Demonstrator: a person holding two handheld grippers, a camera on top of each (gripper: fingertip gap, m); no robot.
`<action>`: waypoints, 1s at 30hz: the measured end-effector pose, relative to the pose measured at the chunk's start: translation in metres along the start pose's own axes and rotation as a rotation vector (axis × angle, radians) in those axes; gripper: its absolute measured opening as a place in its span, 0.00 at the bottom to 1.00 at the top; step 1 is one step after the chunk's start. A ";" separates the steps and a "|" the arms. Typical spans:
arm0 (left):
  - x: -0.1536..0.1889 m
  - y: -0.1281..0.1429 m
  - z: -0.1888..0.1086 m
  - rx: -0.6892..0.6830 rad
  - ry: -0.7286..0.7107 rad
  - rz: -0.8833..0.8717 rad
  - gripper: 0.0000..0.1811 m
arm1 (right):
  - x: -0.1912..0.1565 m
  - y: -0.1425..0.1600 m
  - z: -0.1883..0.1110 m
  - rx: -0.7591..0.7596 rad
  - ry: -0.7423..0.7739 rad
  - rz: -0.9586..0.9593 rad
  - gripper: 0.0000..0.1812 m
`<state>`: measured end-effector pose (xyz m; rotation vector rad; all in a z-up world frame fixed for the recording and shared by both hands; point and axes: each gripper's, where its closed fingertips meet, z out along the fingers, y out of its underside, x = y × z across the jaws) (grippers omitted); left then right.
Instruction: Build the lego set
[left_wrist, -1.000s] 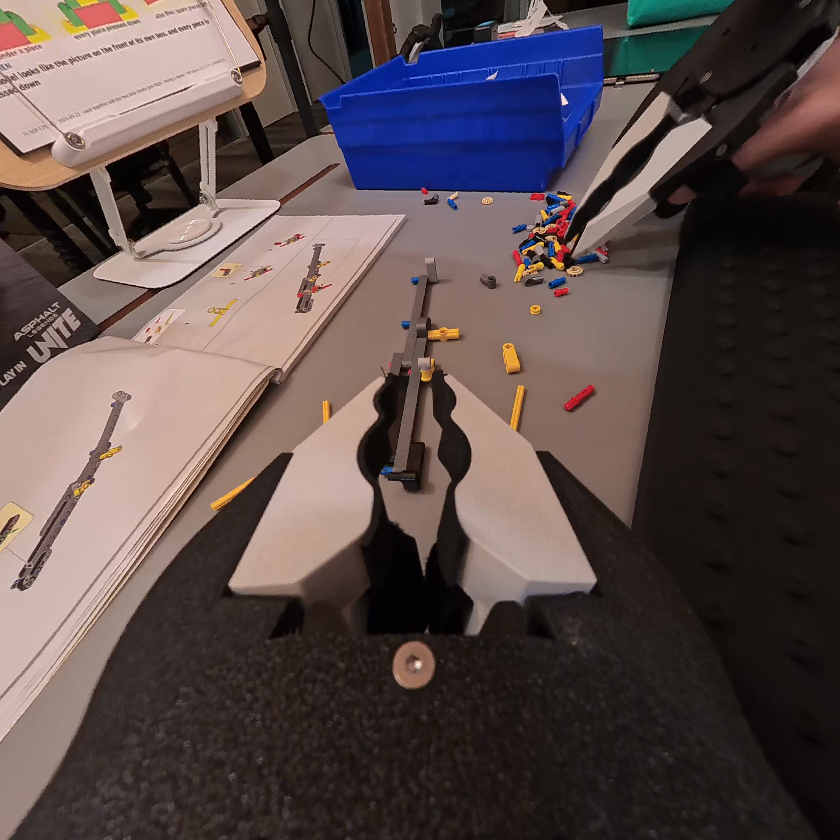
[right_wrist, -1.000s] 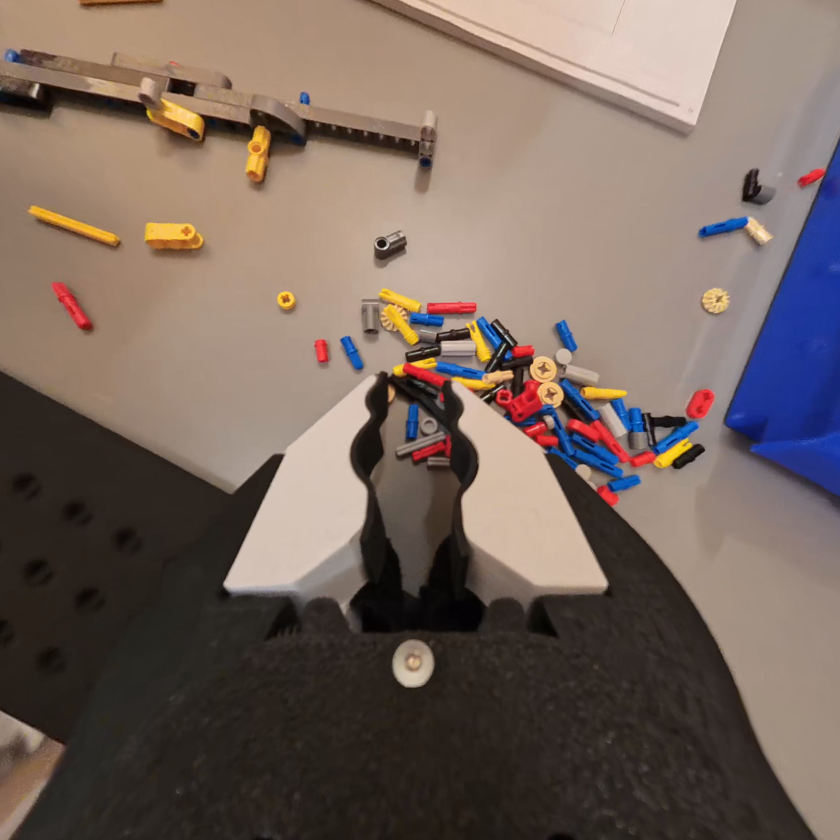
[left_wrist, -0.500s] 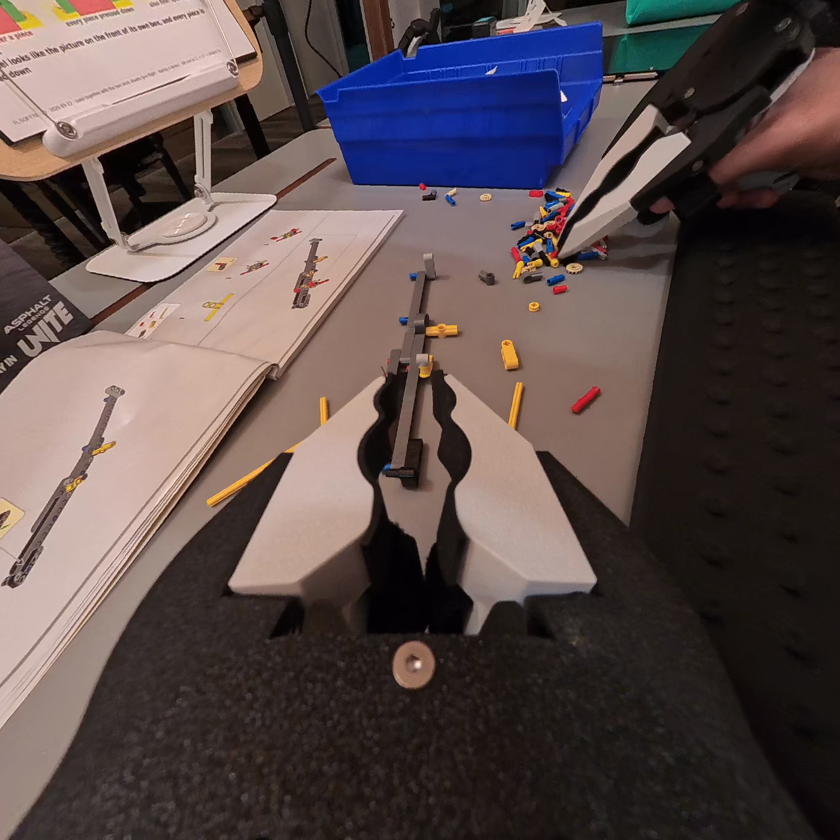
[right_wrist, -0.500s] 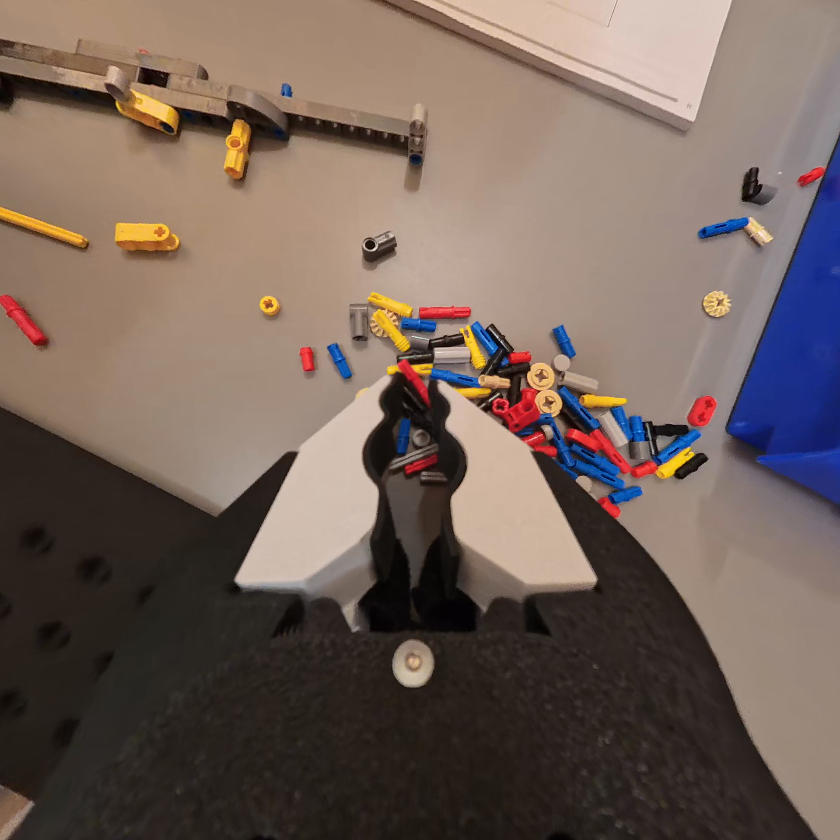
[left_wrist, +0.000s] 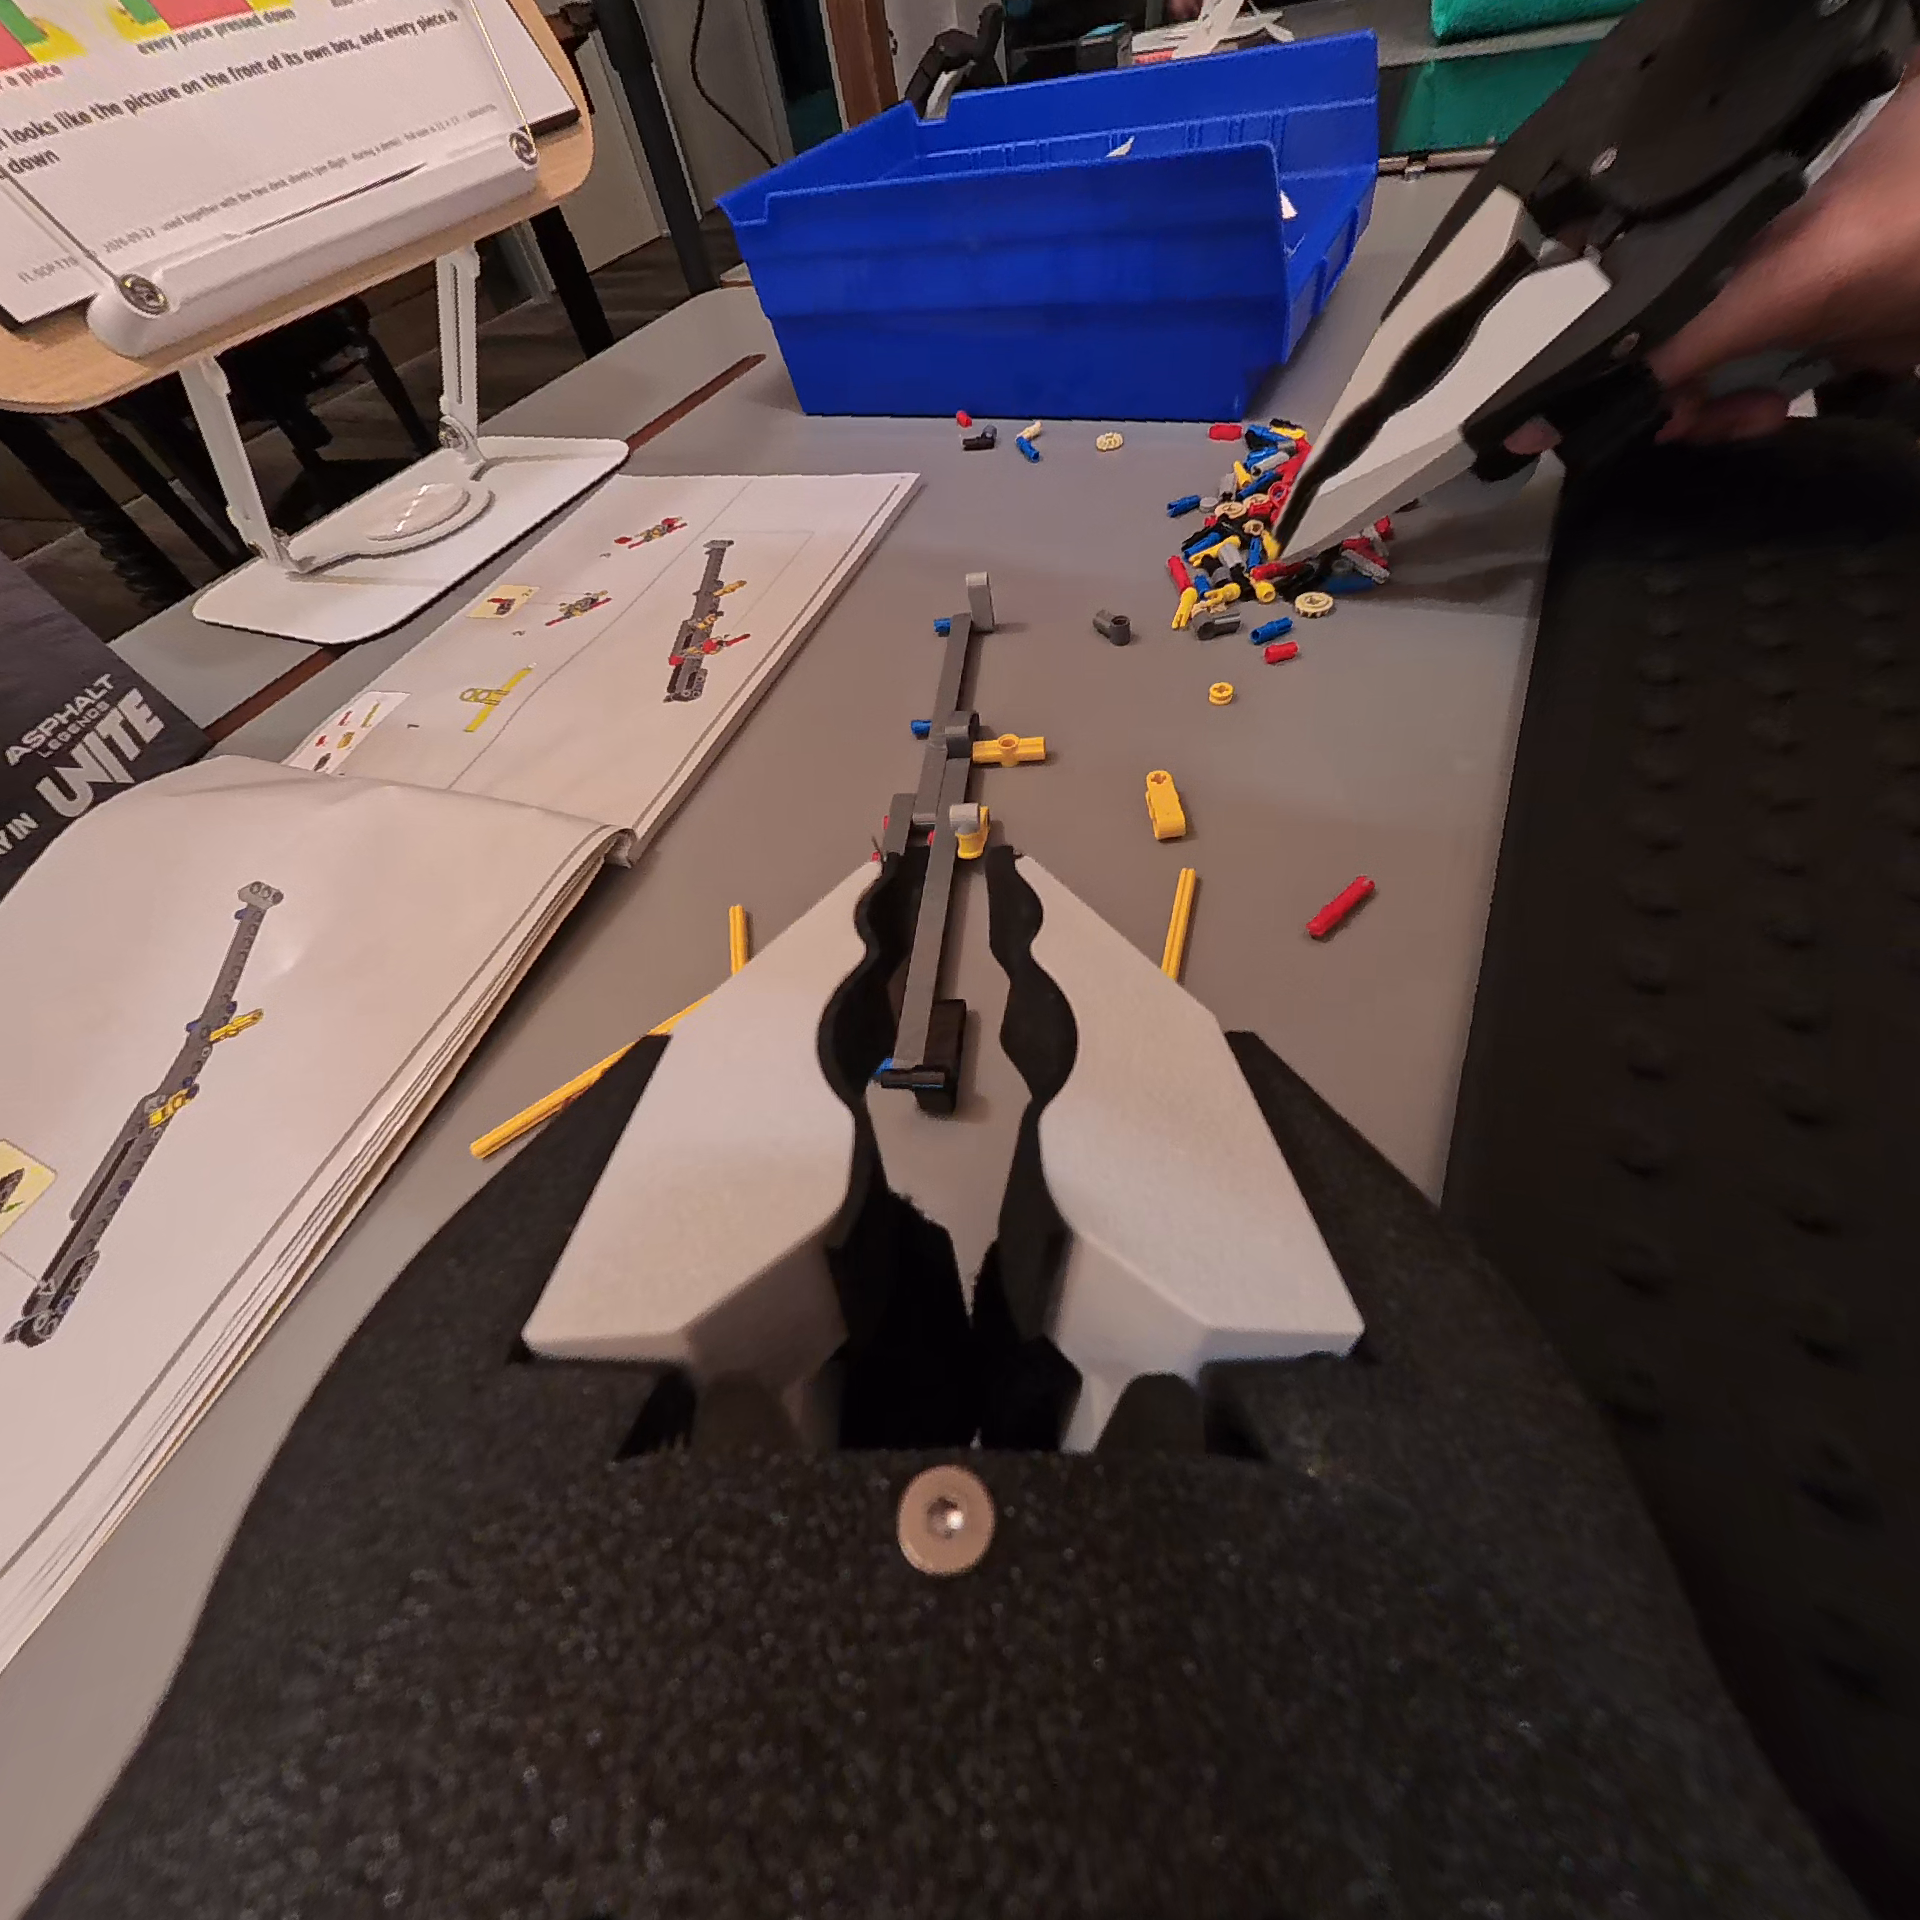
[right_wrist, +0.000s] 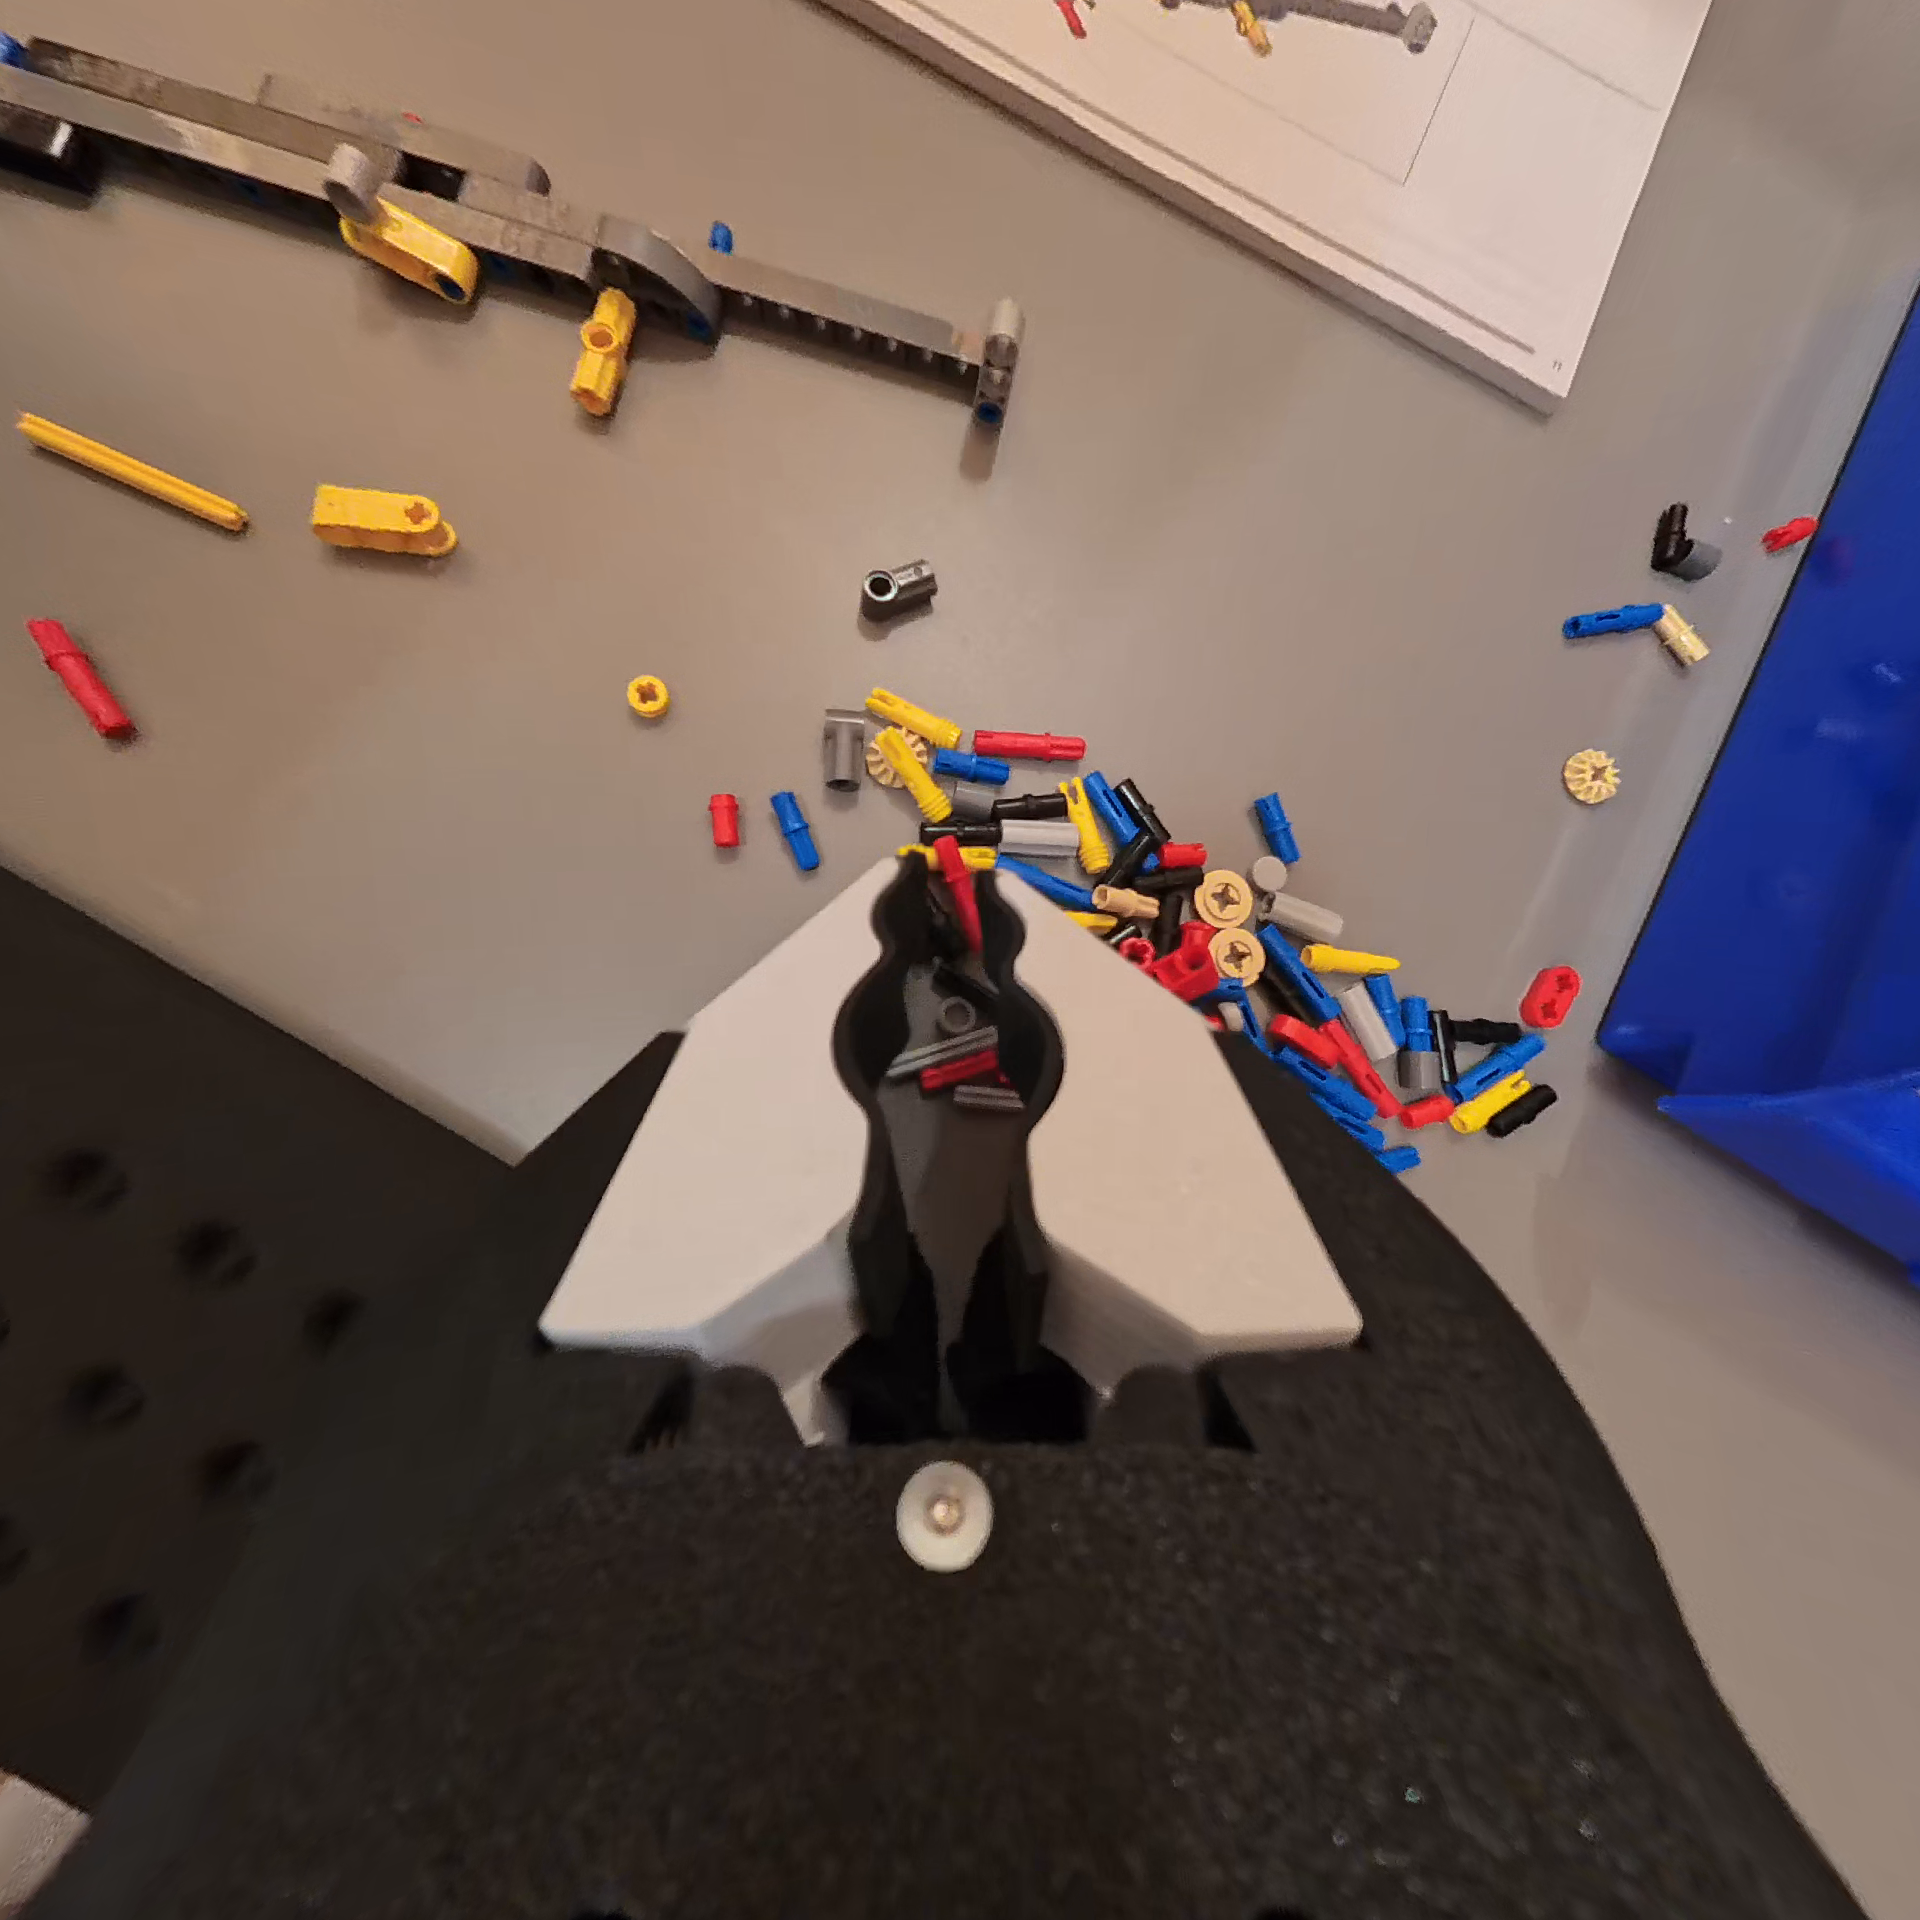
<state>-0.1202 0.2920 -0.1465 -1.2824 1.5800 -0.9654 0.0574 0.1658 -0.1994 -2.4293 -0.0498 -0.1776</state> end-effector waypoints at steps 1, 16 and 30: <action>0.000 0.000 0.000 0.001 0.000 -0.001 0.07 | 0.001 0.000 -0.001 -0.001 -0.007 -0.003 0.06; 0.000 -0.001 -0.002 0.006 -0.003 0.005 0.07 | 0.003 0.002 0.006 -0.031 -0.052 -0.017 0.02; 0.000 0.001 -0.001 -0.004 -0.006 0.012 0.07 | -0.129 -0.042 0.005 0.026 -0.444 -0.236 0.02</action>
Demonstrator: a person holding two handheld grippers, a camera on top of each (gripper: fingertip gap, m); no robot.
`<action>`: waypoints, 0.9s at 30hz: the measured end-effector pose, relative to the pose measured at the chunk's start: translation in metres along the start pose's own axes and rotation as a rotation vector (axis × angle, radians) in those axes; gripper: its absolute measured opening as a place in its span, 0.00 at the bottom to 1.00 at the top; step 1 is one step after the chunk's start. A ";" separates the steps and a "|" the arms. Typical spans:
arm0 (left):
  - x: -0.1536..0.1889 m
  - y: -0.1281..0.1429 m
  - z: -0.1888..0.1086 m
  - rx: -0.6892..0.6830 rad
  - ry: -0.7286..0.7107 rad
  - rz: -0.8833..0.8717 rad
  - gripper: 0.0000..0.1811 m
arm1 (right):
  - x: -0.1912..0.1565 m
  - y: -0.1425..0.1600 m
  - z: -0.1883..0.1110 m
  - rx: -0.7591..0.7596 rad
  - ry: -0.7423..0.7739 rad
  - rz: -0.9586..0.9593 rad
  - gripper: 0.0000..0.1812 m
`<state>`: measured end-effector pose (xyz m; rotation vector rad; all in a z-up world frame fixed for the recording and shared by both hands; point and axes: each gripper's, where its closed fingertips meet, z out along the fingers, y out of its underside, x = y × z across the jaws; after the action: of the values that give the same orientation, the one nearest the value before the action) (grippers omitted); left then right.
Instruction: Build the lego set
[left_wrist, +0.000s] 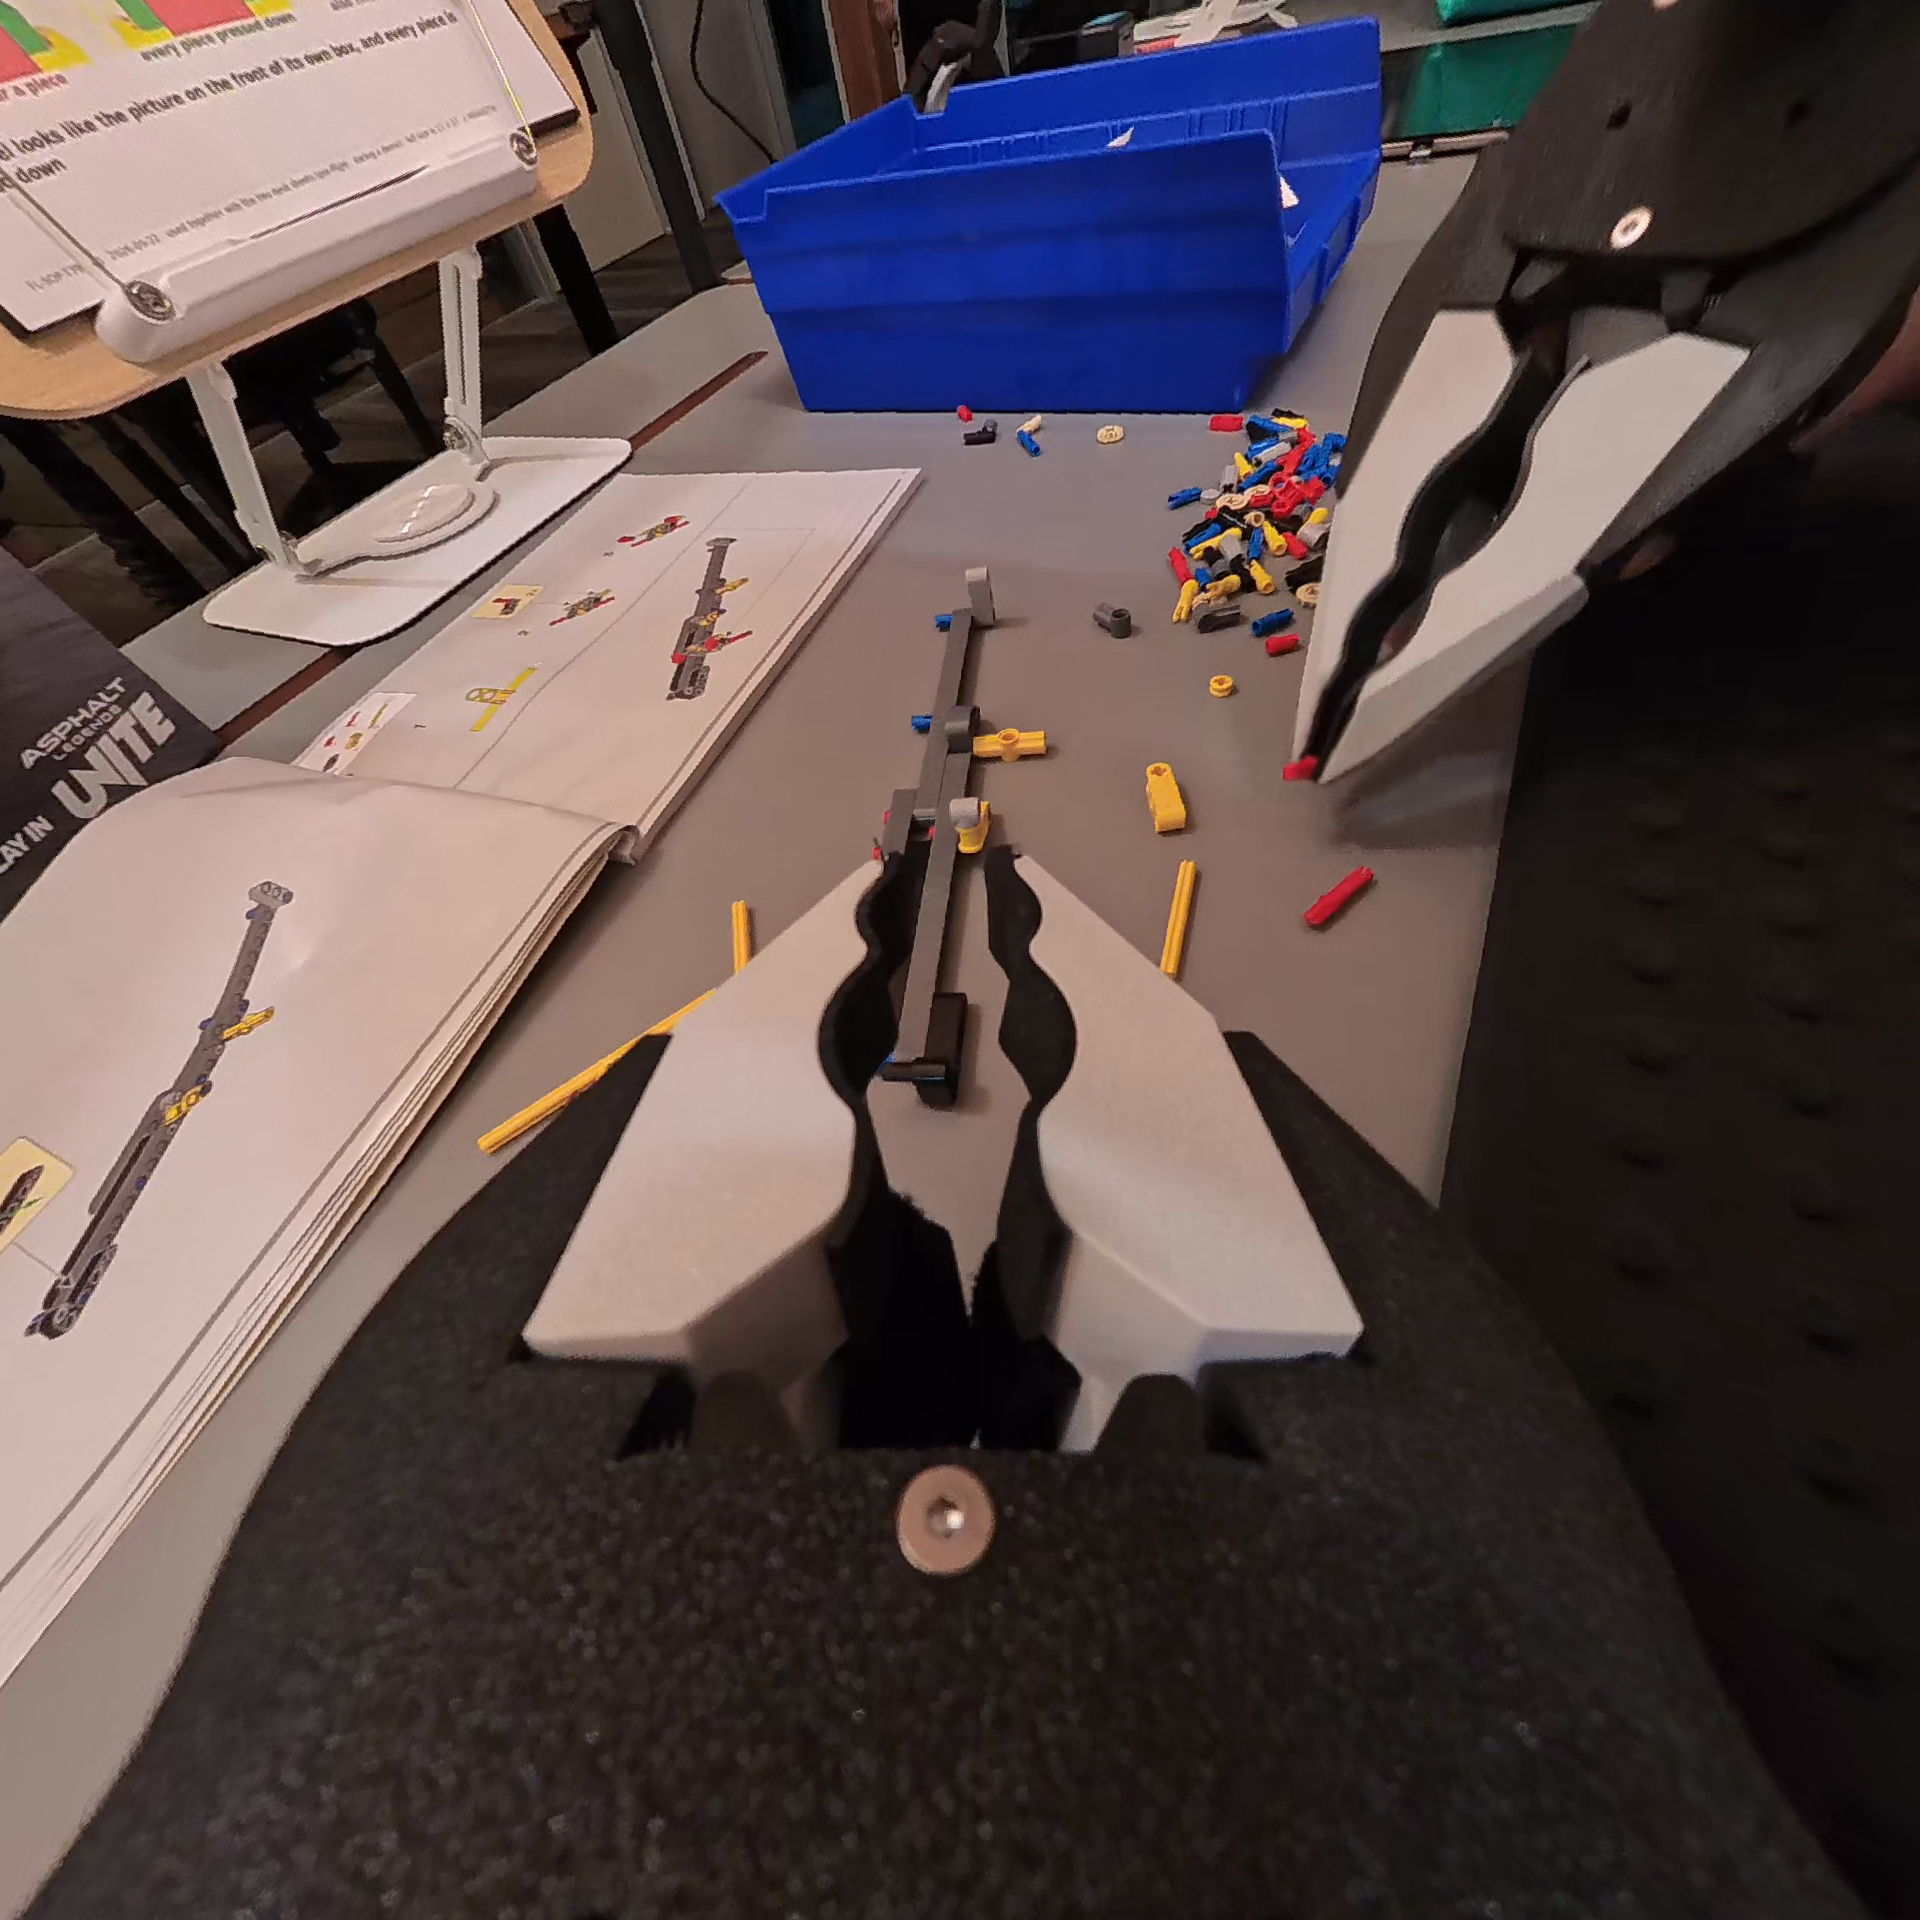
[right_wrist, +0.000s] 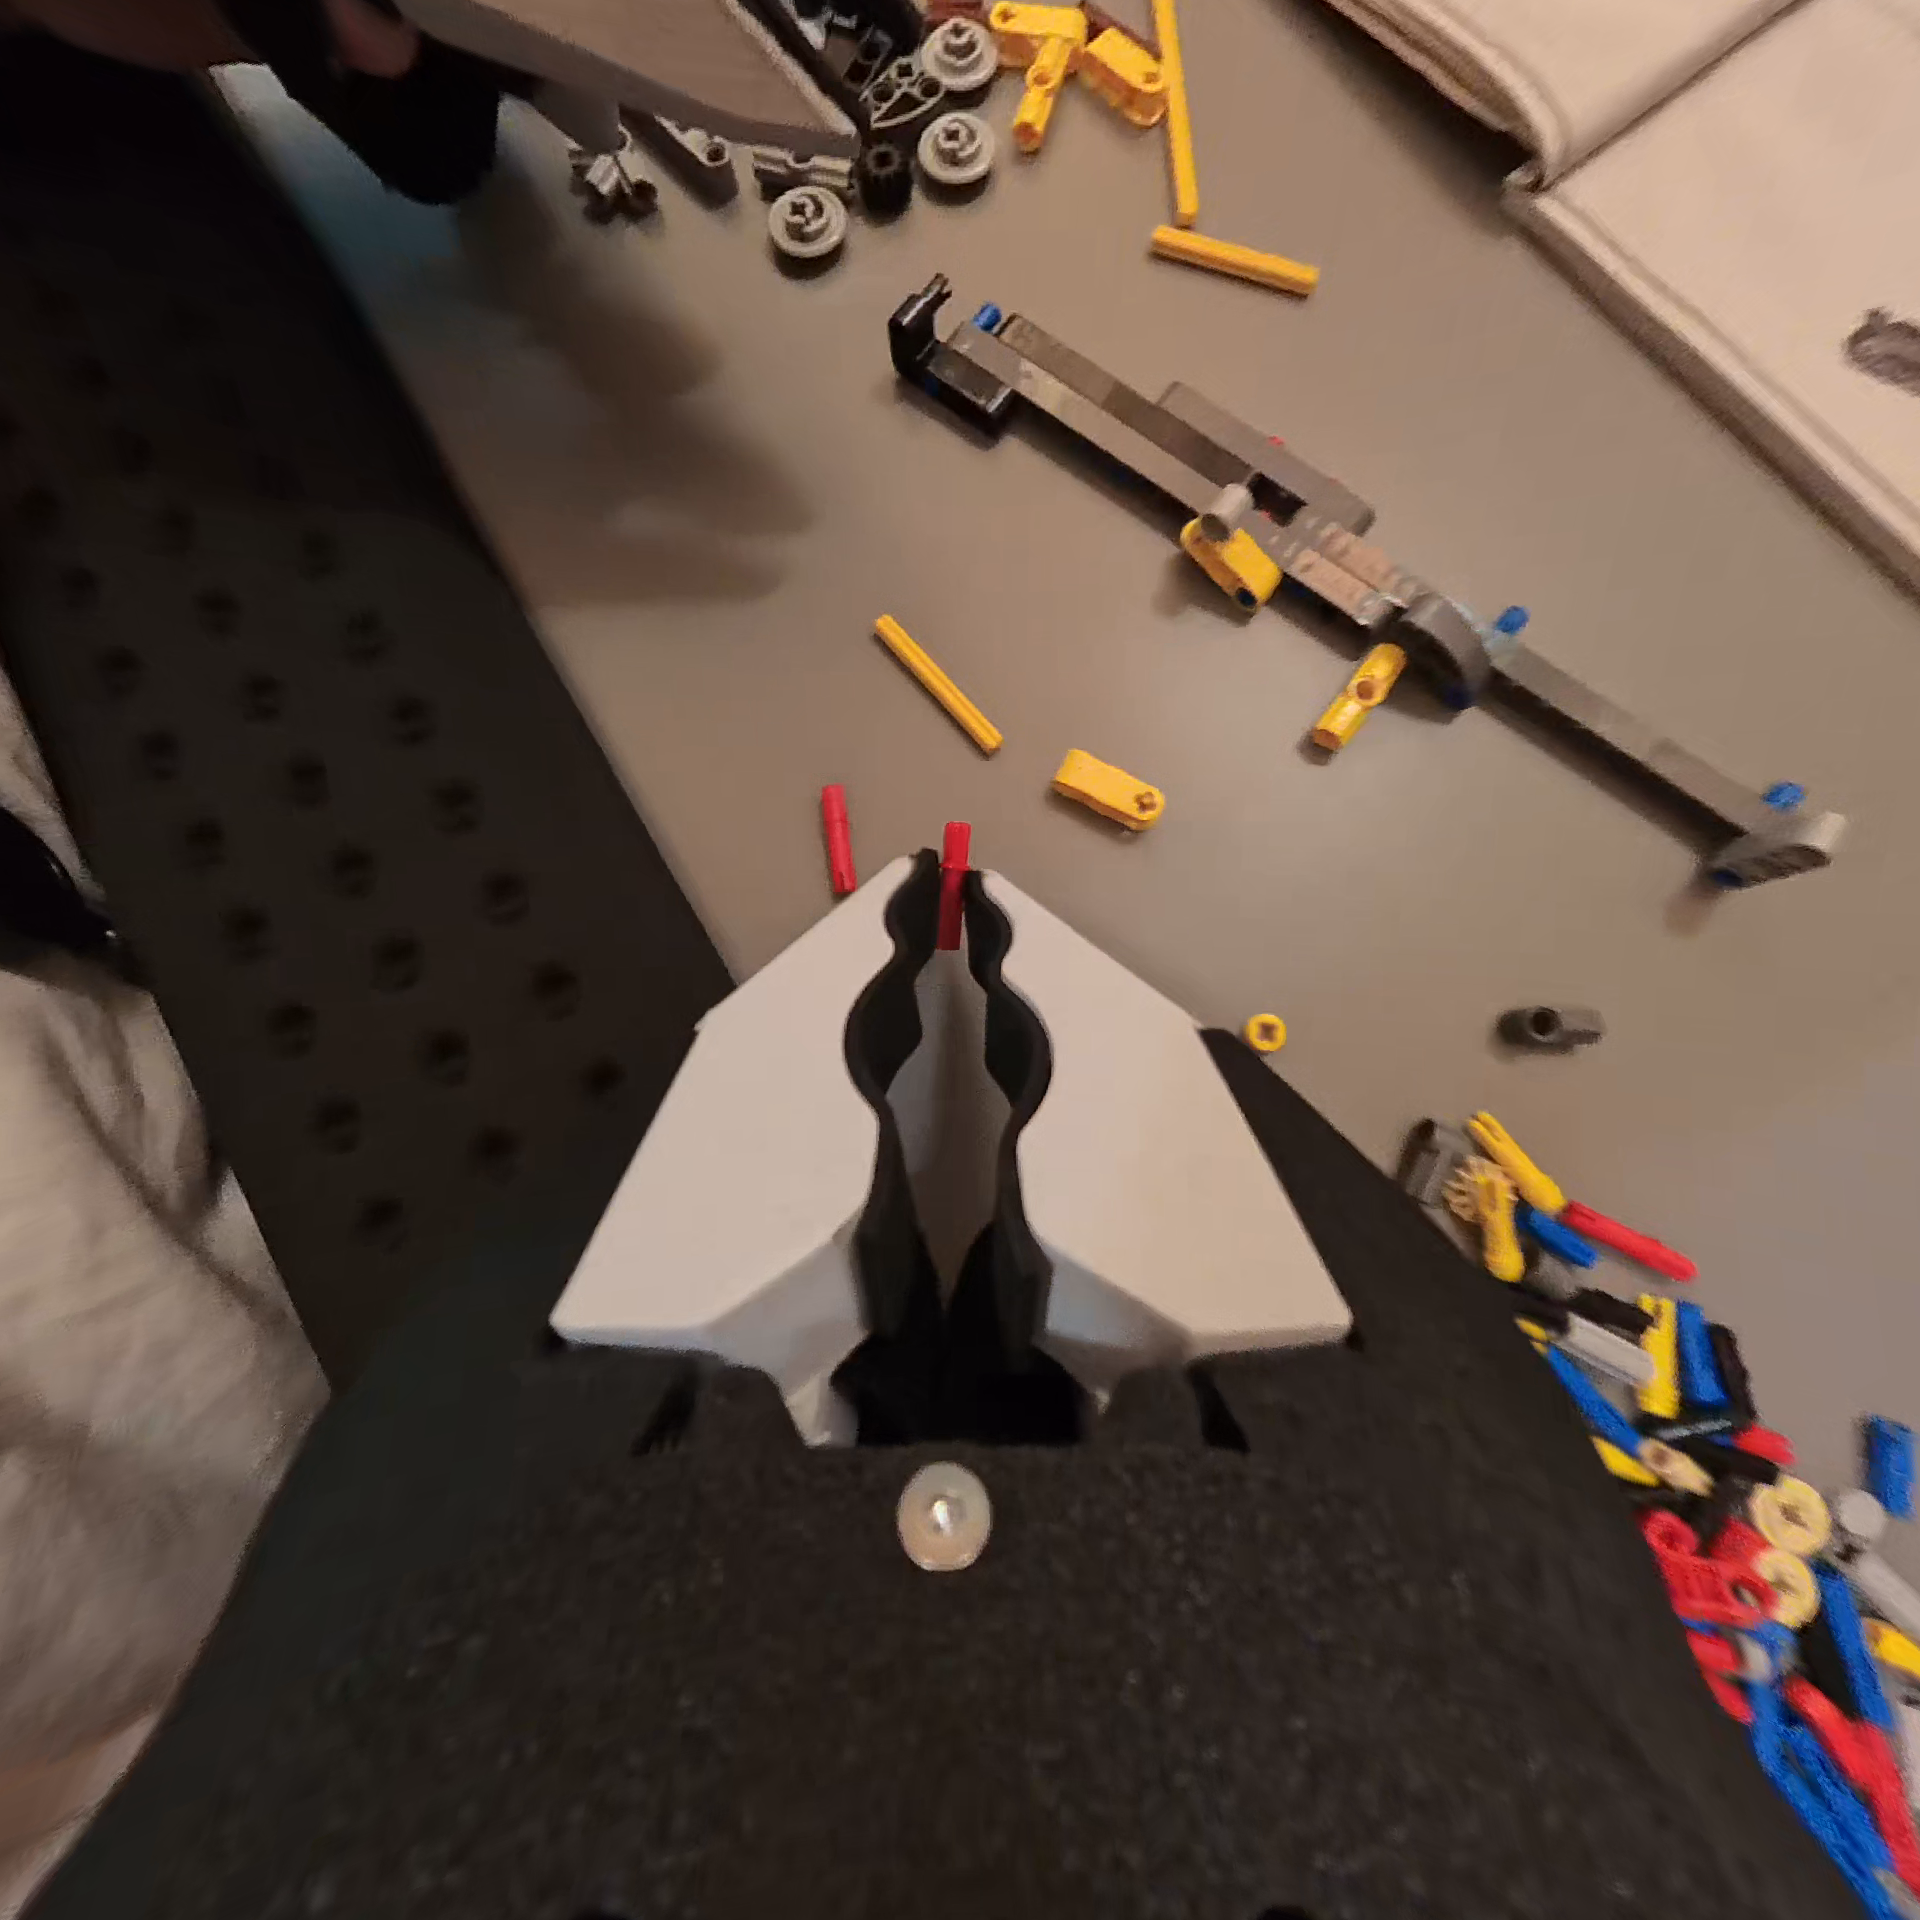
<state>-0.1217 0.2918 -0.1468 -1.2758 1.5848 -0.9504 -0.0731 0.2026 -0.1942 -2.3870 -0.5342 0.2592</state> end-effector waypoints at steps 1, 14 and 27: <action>0.000 0.000 0.000 0.001 -0.001 -0.002 0.07 | -0.001 0.001 0.003 -0.008 -0.006 0.008 0.02; 0.000 -0.001 -0.002 0.005 0.000 -0.002 0.07 | 0.004 0.009 0.018 -0.088 0.069 -0.065 0.03; 0.003 -0.001 0.000 0.000 0.010 0.000 0.07 | 0.018 -0.001 -0.011 0.071 0.123 0.065 0.11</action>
<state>-0.1219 0.2886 -0.1466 -1.2733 1.5925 -0.9584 -0.0536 0.2047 -0.1864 -2.3354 -0.3843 0.1555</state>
